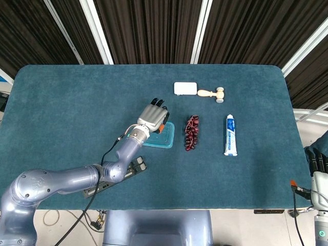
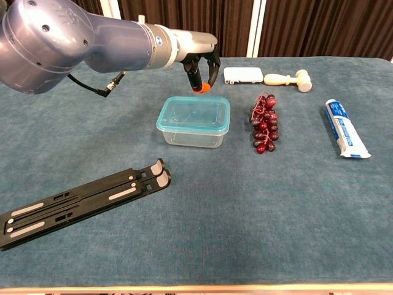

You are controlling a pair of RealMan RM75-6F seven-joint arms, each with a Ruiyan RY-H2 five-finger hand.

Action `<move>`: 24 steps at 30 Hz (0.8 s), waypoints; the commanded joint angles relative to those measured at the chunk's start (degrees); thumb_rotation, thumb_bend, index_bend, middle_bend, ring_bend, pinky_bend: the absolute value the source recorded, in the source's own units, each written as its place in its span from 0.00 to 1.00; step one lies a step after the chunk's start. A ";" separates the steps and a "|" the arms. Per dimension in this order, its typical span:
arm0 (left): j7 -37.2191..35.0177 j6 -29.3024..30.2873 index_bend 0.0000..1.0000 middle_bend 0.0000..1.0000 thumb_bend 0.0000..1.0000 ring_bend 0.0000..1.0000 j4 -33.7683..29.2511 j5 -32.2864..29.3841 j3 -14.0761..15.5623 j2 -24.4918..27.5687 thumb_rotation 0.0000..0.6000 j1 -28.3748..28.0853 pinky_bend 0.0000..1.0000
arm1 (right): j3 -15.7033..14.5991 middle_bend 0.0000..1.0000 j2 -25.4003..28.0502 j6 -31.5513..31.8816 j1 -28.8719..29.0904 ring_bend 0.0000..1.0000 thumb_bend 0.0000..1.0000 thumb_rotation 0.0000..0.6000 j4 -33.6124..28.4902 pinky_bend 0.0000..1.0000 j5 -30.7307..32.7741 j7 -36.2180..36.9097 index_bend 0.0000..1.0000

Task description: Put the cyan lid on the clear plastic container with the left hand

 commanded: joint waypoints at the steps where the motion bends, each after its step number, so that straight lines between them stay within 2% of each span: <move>1: 0.38 1.19 0.60 0.30 0.49 0.05 -0.11 0.16 -0.22 -0.17 1.00 -0.33 0.06 | 0.05 0.04 -0.01 -0.07 0.06 0.03 0.29 1.00 0.08 0.00 0.02 0.07 0.06; 5: 1.58 2.39 0.61 0.31 0.51 0.06 -0.88 0.18 -0.19 -0.24 1.00 -0.93 0.07 | 0.06 0.04 0.02 -0.16 0.05 0.03 0.29 1.00 -0.01 0.00 0.14 0.20 0.06; 12: 3.53 4.05 0.63 0.47 0.52 0.23 -1.94 0.36 -0.02 -0.84 1.00 -1.74 0.22 | -0.01 0.04 0.11 -0.27 0.06 0.03 0.29 1.00 -0.03 0.00 -0.01 0.48 0.06; 15: 4.12 4.61 0.63 0.50 0.52 0.27 -1.87 0.23 -0.04 -1.15 1.00 -1.96 0.23 | -0.02 0.04 0.08 -0.23 0.03 0.03 0.29 1.00 0.04 0.00 0.00 0.53 0.06; 24: 4.88 3.56 0.65 0.55 0.54 0.30 1.52 -1.15 0.02 -3.44 1.00 -2.29 0.24 | 0.01 0.04 0.13 -0.15 0.04 0.03 0.29 1.00 -0.07 0.00 -0.08 0.58 0.06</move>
